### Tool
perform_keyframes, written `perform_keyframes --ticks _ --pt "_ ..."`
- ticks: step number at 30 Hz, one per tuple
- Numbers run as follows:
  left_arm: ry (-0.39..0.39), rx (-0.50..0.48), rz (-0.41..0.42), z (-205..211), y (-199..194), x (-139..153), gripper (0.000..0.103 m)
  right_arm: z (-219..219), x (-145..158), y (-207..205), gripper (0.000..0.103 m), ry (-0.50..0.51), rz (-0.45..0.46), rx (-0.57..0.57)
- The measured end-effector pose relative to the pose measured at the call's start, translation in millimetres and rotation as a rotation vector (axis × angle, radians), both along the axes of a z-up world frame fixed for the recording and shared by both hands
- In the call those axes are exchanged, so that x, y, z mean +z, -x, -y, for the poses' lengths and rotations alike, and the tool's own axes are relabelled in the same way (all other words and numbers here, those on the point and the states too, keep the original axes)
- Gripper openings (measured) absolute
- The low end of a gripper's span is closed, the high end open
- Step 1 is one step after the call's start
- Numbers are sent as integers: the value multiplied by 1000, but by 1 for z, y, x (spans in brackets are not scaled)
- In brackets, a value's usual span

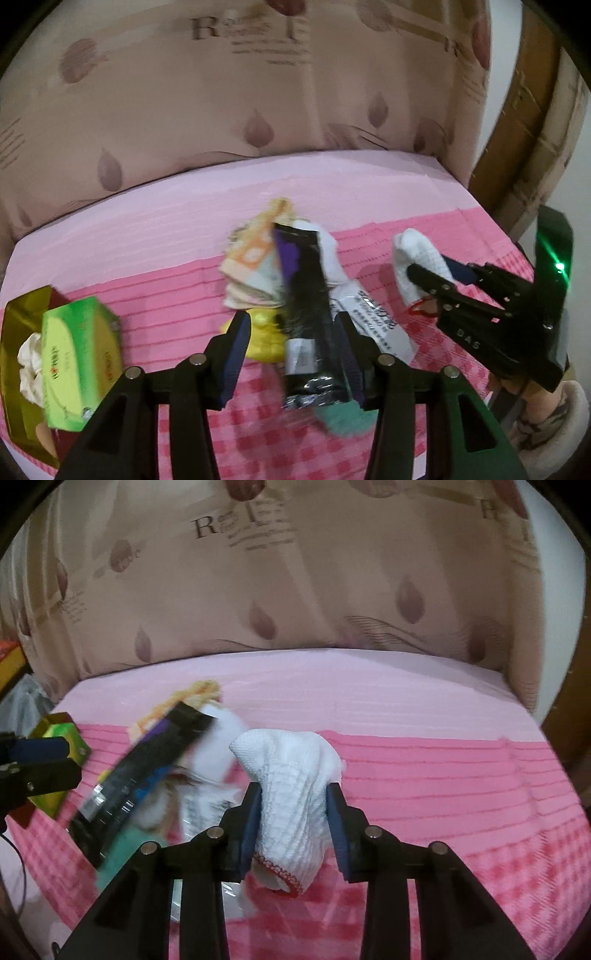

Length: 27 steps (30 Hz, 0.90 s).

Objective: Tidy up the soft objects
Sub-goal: 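Return both tools to the pile and grasp the white knit glove with the right tool, then grasp the black packaged bag with the left tool while the right tool holds the glove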

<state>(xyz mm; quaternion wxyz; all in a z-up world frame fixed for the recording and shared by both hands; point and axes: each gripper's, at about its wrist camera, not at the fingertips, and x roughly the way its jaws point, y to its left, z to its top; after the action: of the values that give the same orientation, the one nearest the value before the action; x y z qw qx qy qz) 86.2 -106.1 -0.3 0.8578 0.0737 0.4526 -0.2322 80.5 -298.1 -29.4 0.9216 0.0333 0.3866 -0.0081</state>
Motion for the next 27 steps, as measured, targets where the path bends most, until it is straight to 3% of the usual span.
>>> perform_keyframes --ticks 5,18,20,21,27 --pt "-48 -46 -37 32 -8 -16 48 21 -11 8 32 -16 -35 -39" --pt "-160 14 -92 55 -40 -56 48 15 -31 8 34 -34 -58 -19" --pt "-151 16 -88 55 -41 -57 46 20 -32 7 34 -62 -63 -22" --pt "-138 17 -93 54 -42 -58 38 20 -32 6 35 -67 -65 -21" --pt "-50 27 -86 43 -40 -46 34 20 -32 6 35 -67 -69 -21"
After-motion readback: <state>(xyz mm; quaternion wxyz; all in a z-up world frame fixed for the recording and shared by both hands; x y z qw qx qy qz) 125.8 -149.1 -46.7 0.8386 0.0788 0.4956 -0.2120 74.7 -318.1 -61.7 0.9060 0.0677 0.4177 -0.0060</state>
